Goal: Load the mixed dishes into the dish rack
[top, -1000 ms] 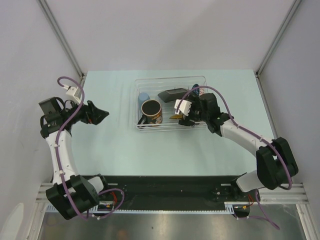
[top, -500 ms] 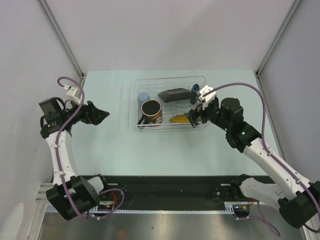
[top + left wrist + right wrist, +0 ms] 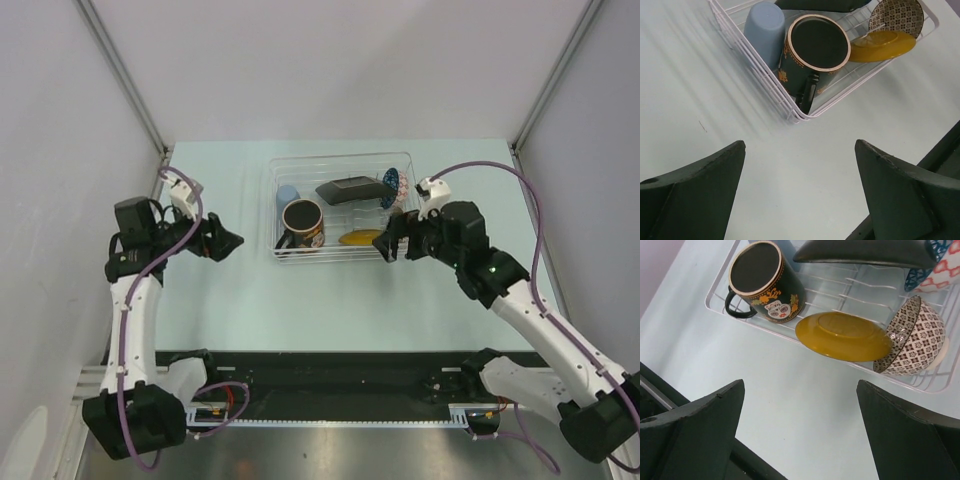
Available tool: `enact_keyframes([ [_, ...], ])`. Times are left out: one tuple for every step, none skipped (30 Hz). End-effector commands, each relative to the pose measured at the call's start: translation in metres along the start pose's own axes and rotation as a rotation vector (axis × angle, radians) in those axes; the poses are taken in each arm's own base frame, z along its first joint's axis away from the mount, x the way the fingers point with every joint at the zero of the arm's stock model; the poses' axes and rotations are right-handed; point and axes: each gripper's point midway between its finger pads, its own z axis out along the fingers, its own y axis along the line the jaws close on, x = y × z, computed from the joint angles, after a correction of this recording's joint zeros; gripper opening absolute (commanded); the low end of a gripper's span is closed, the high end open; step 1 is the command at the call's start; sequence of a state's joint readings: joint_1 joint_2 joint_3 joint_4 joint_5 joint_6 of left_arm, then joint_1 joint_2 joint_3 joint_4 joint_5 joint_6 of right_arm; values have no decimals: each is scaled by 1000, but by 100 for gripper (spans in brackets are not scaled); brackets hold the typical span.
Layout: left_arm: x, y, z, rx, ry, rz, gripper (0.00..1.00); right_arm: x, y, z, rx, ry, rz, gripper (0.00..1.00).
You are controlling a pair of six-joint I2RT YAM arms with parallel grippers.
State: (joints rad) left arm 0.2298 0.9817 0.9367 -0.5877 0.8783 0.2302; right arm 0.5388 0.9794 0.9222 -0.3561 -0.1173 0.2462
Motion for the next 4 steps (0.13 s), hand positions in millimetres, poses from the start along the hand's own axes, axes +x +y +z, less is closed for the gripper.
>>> enact_keyframes([
  [-10,6,1,-36,-27,-11,97,-16,-1,-12,30,-59,34,100],
  [-11,5,0,-38,-29,-10,97,-15,-3,-12,36,-57,31,100],
  [-13,5,-1,-41,-32,-6,97,-14,-4,-12,40,-52,28,100],
  [-14,5,-2,-45,-35,-3,97,-14,-4,-14,39,-52,21,100],
])
